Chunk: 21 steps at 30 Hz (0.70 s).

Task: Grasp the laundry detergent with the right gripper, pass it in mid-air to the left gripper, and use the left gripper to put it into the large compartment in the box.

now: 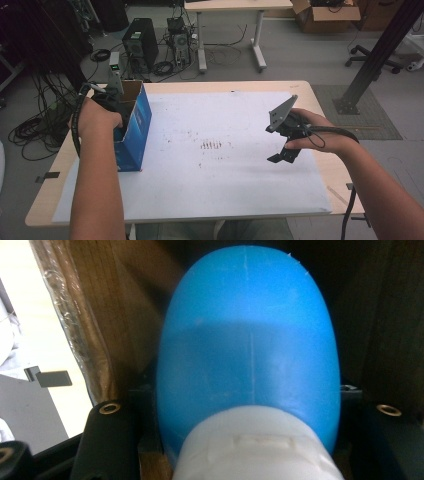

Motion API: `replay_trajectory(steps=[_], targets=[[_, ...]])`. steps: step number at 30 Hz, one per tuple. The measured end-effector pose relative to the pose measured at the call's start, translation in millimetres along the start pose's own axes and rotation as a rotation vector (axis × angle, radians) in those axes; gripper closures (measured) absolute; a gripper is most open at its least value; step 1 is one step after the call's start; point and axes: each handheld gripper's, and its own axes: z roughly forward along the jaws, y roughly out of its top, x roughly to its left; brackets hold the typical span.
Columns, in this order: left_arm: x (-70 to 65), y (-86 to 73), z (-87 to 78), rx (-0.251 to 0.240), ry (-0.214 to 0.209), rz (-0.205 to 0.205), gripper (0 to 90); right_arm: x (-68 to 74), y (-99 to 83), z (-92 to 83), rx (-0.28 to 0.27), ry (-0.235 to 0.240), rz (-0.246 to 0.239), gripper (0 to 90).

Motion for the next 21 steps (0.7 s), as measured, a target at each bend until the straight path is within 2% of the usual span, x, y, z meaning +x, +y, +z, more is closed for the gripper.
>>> replay_trajectory(steps=[15, 21], targets=[[-3.8, -0.8, 0.3, 0.003, 0.018, 0.023, 37.5, 0.5, -2.1, -1.1, -0.005, -0.003, 0.005, 2.8], [-4.6, -1.1, -0.3, 0.012, 0.007, 0.030, 32.5, -0.2, -3.6, -0.9, -0.007, -0.003, 0.007, 2.8]])
